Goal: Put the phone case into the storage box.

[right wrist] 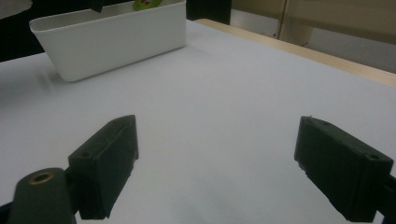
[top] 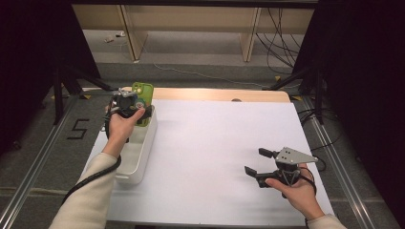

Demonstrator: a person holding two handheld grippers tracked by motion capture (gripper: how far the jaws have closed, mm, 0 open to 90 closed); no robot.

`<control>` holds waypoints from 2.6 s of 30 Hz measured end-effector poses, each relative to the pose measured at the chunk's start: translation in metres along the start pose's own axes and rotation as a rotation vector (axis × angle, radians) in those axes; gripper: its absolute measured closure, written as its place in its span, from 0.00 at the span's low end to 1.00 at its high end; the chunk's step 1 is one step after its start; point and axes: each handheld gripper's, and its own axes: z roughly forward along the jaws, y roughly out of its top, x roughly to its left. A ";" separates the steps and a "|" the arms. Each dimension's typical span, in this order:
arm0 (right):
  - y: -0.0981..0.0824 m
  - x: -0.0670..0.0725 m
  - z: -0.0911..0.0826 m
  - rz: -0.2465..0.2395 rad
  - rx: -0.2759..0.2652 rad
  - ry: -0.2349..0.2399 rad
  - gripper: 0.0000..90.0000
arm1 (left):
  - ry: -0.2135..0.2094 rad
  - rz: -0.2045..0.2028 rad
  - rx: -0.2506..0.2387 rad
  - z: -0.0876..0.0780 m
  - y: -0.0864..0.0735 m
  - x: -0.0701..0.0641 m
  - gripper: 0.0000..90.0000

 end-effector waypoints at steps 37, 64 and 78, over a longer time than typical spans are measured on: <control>0.000 0.001 0.000 0.000 -0.001 0.003 0.16 | 0.008 0.002 0.024 0.008 -0.007 0.002 0.17; 0.000 0.001 0.000 0.001 -0.002 0.003 0.16 | 0.008 0.002 0.032 0.012 -0.009 0.003 0.17; 0.000 0.001 0.000 0.000 0.000 0.005 0.16 | 0.007 0.001 0.037 0.015 -0.009 0.001 0.17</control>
